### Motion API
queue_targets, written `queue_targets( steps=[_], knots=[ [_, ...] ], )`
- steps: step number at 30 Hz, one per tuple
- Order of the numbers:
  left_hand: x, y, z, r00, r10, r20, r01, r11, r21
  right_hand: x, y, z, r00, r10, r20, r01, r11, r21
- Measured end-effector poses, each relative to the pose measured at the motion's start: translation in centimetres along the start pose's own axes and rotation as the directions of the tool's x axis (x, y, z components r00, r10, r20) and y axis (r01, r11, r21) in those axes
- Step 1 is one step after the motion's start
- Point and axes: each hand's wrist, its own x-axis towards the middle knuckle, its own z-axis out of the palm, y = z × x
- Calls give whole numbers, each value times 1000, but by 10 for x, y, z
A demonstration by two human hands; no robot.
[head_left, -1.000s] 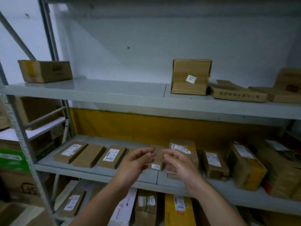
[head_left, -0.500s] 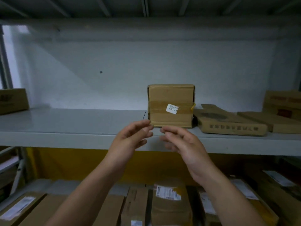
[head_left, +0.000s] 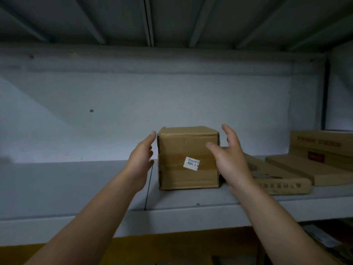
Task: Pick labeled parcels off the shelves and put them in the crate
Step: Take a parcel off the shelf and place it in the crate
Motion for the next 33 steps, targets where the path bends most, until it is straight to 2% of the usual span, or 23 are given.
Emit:
queue_targets(
  steps=[4, 7, 9, 17, 24, 28, 31, 33],
  knots=[
    [14, 5, 5, 994, -10, 105, 4, 998, 55, 19, 0, 16, 994, 105, 34, -106, 994, 39],
    [18, 5, 9, 992, -10, 128, 0, 997, 81, 19, 2, 24, 992, 122, 34, -124, 991, 41],
    [20, 5, 6, 997, -18, 78, 13, 998, 64, 16, 2, 30, 995, 89, 39, -91, 994, 63],
    [25, 11, -39, 991, -69, -113, 47, 982, -185, 0, 8, 73, 983, -37, 180, 23, 997, 77],
    [22, 7, -76, 979, -5, -203, -57, 953, -298, -18, 4, 101, 944, -157, 291, 124, 984, 129],
    [18, 5, -85, 978, 48, -203, -124, 917, -380, -29, -6, 112, 924, -244, 294, 216, 968, 126],
    [15, 3, -89, 968, 75, -241, -166, 908, -384, -31, -5, 118, 922, -254, 292, 220, 965, 143],
    [13, -1, -89, 956, 89, -278, -187, 919, -347, -30, -2, 121, 944, -237, 231, 206, 967, 150]
  ],
)
